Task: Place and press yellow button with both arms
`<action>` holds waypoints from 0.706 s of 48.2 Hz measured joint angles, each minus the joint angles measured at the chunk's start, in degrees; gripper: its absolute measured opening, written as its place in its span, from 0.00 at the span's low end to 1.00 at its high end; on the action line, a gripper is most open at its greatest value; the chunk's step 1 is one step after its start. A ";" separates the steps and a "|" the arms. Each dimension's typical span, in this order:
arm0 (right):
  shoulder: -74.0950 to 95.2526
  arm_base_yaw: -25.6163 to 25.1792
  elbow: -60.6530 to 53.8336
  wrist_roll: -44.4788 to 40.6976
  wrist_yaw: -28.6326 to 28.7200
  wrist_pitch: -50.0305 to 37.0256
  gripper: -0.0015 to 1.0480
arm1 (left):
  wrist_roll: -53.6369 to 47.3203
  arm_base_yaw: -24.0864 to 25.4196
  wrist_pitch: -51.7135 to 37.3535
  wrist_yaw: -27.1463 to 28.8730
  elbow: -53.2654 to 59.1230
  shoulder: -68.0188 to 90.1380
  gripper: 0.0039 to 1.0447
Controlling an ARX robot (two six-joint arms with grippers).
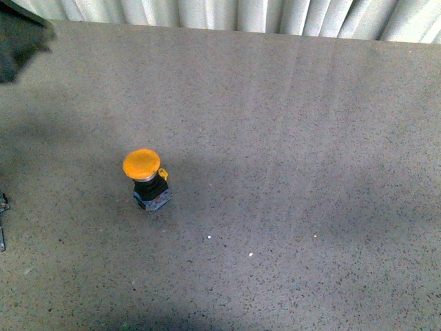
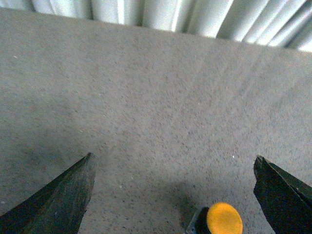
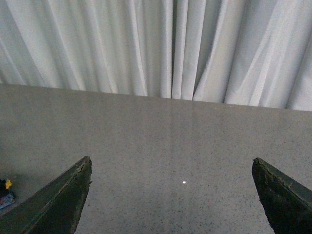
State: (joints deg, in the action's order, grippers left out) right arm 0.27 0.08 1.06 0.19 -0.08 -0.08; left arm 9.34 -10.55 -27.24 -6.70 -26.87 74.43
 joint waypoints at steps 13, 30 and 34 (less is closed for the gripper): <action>0.00 0.00 0.00 0.00 -0.02 0.02 0.91 | -6.08 10.62 -16.09 6.78 7.93 -11.08 0.67; 10.43 -2.21 6.32 4.28 7.52 13.16 0.91 | -8.52 10.58 -14.49 6.73 18.60 -23.89 0.07; 21.70 -1.42 10.03 5.03 6.64 11.91 0.91 | -8.72 10.56 -13.55 6.71 19.63 -26.08 0.01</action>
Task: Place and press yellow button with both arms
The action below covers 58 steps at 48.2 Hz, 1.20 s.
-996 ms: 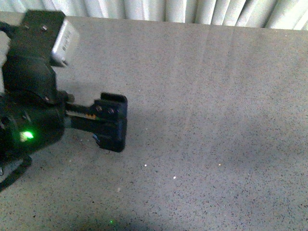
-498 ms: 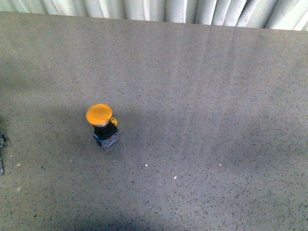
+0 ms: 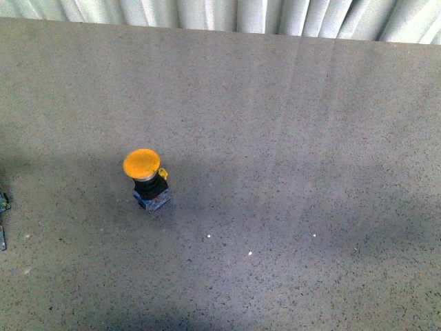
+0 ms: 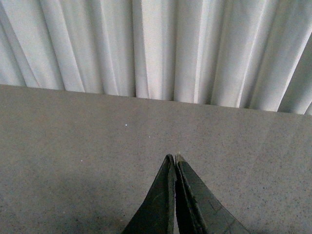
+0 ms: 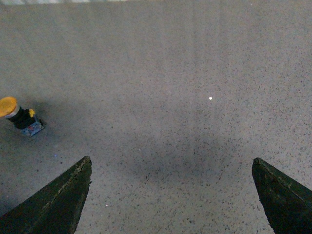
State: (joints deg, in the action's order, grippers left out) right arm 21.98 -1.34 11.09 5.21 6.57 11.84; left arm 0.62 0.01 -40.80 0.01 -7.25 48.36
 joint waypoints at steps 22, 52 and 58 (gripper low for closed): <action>65.24 14.88 25.83 -13.92 -1.77 -32.20 0.91 | -0.02 0.00 6.43 -0.02 6.51 -13.22 0.01; 87.30 31.65 46.58 -17.70 3.80 -30.14 0.40 | -0.02 0.00 23.34 0.00 6.56 -30.95 0.01; 89.00 32.68 47.52 -17.66 5.18 -28.63 0.15 | -0.02 0.00 26.10 0.00 6.56 -33.70 0.01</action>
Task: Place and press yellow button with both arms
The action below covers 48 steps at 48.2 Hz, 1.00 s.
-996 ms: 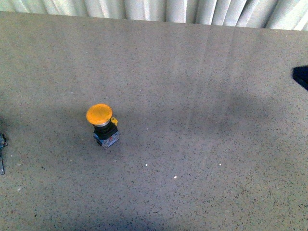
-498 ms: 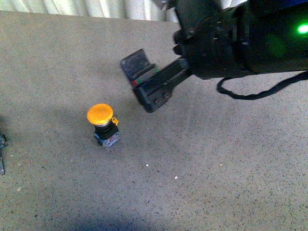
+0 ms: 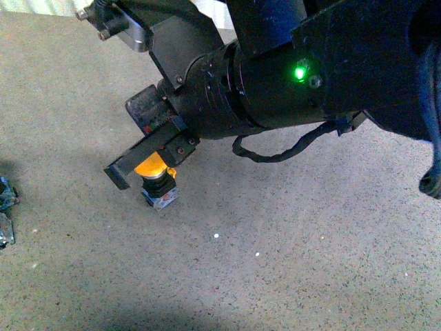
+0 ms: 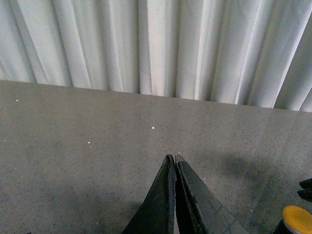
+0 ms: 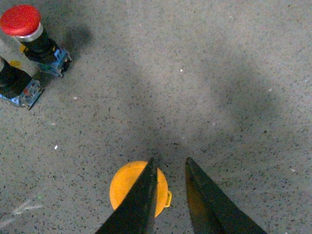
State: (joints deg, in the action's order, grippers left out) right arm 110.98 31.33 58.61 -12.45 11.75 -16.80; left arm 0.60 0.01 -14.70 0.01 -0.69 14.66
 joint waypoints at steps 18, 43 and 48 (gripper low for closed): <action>2.49 0.28 0.39 1.75 1.66 0.55 0.01 | 0.00 0.00 4.04 0.00 0.00 -4.04 0.01; 3.69 0.83 2.16 2.62 2.89 3.17 0.01 | -0.02 0.02 14.71 0.00 -0.02 -13.70 0.01; 4.72 0.87 3.91 2.97 2.82 6.23 0.01 | -0.02 0.02 14.71 0.00 -0.02 -13.70 0.01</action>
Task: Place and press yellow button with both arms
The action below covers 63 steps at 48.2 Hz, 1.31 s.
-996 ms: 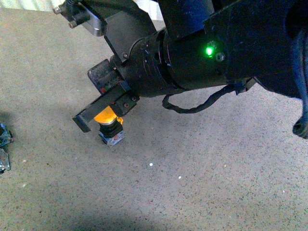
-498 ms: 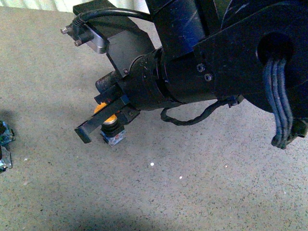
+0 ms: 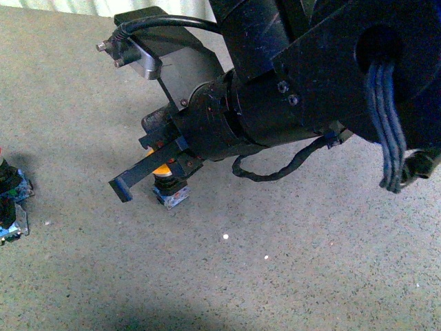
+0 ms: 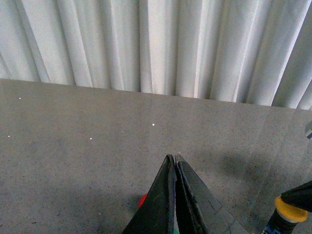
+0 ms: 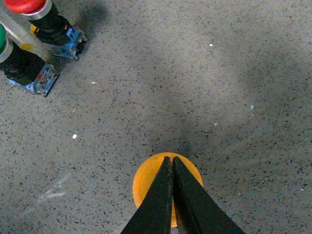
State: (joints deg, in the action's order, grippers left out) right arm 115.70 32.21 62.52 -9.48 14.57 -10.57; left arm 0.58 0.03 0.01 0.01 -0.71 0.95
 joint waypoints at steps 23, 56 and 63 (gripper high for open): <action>-2.08 -0.87 -2.67 6.78 0.07 -4.22 0.01 | 0.00 0.00 0.00 0.00 0.00 0.00 0.01; -34.93 -23.06 -38.56 10.08 -23.34 -46.49 0.01 | 0.00 0.00 0.00 0.00 0.00 0.00 0.01; -39.87 -24.85 -44.78 9.86 -21.64 -46.64 0.01 | 0.00 0.00 0.00 0.00 0.00 0.00 0.01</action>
State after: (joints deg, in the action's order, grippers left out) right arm 75.83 7.35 17.74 0.38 -7.07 -57.21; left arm 0.58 0.03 0.01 0.01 -0.71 0.95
